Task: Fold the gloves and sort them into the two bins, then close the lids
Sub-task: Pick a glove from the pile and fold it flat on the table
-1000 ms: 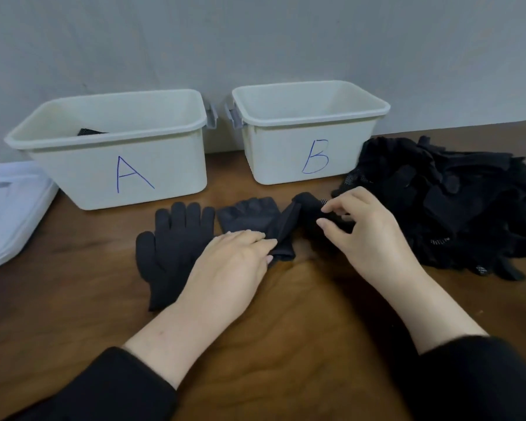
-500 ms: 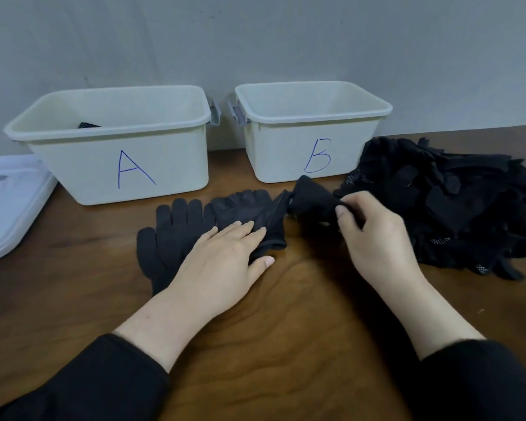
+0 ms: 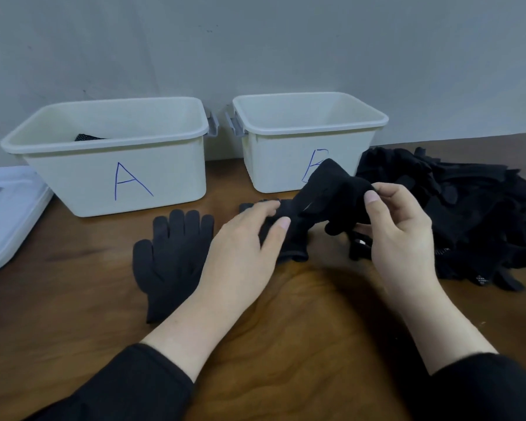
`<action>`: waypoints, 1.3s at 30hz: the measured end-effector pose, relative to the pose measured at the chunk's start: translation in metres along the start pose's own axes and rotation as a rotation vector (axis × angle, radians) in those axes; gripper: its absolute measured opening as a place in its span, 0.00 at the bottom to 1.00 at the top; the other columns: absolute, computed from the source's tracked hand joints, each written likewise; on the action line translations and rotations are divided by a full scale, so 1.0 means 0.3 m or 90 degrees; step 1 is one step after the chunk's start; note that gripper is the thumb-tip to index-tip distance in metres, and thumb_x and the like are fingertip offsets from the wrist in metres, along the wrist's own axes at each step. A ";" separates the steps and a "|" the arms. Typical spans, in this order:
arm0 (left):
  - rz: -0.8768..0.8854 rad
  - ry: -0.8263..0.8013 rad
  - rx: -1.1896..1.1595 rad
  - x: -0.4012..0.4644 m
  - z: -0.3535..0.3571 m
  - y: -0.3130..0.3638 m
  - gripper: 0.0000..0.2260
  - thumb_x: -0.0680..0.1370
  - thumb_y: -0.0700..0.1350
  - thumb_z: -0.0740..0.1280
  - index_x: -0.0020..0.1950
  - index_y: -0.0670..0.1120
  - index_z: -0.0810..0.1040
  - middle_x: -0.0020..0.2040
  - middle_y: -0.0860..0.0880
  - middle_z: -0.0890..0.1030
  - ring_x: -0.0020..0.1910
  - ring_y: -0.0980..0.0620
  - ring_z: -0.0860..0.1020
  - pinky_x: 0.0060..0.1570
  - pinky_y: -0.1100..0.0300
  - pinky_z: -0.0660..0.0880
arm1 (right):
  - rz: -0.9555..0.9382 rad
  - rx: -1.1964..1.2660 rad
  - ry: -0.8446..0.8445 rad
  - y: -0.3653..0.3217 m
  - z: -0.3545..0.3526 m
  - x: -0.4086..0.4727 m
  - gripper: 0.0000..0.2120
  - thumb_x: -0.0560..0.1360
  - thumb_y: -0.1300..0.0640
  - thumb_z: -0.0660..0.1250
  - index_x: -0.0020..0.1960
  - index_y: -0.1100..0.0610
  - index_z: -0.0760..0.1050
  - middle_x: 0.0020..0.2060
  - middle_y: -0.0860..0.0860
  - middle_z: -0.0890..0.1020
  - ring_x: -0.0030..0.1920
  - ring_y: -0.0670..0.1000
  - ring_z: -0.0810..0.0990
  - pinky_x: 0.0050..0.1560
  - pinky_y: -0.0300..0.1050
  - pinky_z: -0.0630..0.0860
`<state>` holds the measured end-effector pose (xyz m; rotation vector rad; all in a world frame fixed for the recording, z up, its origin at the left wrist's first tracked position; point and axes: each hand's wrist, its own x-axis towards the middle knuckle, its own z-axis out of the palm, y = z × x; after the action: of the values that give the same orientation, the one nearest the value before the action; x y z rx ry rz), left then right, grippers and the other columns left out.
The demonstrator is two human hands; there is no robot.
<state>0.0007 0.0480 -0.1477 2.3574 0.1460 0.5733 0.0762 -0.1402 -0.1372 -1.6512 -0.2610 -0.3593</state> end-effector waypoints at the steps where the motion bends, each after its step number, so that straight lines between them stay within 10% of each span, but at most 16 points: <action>1: -0.024 0.005 -0.062 0.004 0.004 0.006 0.21 0.82 0.58 0.59 0.75 0.58 0.67 0.70 0.61 0.73 0.68 0.63 0.70 0.70 0.60 0.68 | -0.003 -0.001 -0.020 -0.003 0.002 -0.004 0.06 0.83 0.56 0.64 0.51 0.47 0.79 0.45 0.48 0.85 0.47 0.47 0.84 0.53 0.54 0.83; 7: 0.078 -0.040 0.006 0.015 0.076 0.080 0.25 0.80 0.58 0.64 0.76 0.57 0.65 0.73 0.59 0.69 0.71 0.59 0.65 0.72 0.55 0.63 | -0.010 -0.049 -0.126 -0.017 0.016 -0.019 0.06 0.82 0.56 0.66 0.49 0.48 0.81 0.40 0.44 0.84 0.42 0.42 0.82 0.46 0.41 0.79; 12: -0.004 -0.007 -0.141 0.038 0.103 0.062 0.09 0.82 0.52 0.63 0.53 0.51 0.81 0.46 0.56 0.80 0.49 0.58 0.77 0.51 0.56 0.75 | 0.059 0.031 -0.228 -0.022 0.002 -0.020 0.08 0.80 0.52 0.68 0.55 0.50 0.84 0.47 0.52 0.86 0.49 0.52 0.85 0.53 0.58 0.82; 16: -0.070 0.000 -0.277 0.045 0.064 0.050 0.12 0.84 0.50 0.61 0.47 0.48 0.81 0.40 0.51 0.81 0.40 0.55 0.77 0.40 0.59 0.73 | 0.067 0.032 -0.290 -0.023 -0.005 -0.013 0.08 0.78 0.58 0.71 0.54 0.49 0.85 0.48 0.50 0.87 0.51 0.50 0.85 0.54 0.45 0.80; 25: -0.133 -0.040 -0.407 0.056 0.015 0.030 0.16 0.85 0.51 0.58 0.48 0.46 0.82 0.46 0.44 0.83 0.49 0.47 0.80 0.53 0.50 0.76 | 0.026 0.018 -0.158 -0.028 -0.012 -0.002 0.06 0.80 0.60 0.69 0.47 0.50 0.81 0.41 0.51 0.84 0.38 0.53 0.79 0.42 0.50 0.77; 28: -0.136 -0.023 -0.356 0.068 -0.011 0.026 0.15 0.85 0.53 0.58 0.51 0.50 0.83 0.47 0.53 0.84 0.49 0.58 0.80 0.57 0.53 0.77 | 0.024 0.022 -0.128 -0.090 -0.019 0.003 0.05 0.79 0.60 0.70 0.51 0.51 0.82 0.42 0.54 0.85 0.36 0.64 0.78 0.39 0.52 0.77; 33: -0.057 -0.100 -0.449 0.061 -0.062 0.039 0.21 0.77 0.63 0.59 0.65 0.55 0.77 0.60 0.57 0.83 0.62 0.59 0.79 0.66 0.53 0.75 | 0.012 -0.041 -0.259 -0.224 -0.022 0.066 0.09 0.76 0.57 0.74 0.55 0.48 0.82 0.42 0.56 0.86 0.43 0.53 0.85 0.51 0.54 0.81; 39: 0.000 -0.135 -0.387 0.019 -0.061 0.113 0.14 0.81 0.46 0.68 0.66 0.54 0.77 0.58 0.60 0.83 0.59 0.62 0.79 0.61 0.59 0.75 | -0.019 -0.169 -0.393 -0.374 0.014 0.125 0.04 0.79 0.56 0.71 0.51 0.52 0.85 0.42 0.47 0.88 0.40 0.41 0.84 0.41 0.31 0.78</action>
<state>-0.0041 0.0351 -0.1112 1.8061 -0.1126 0.3053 0.0690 -0.1249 -0.0202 -1.9931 -0.7236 0.1126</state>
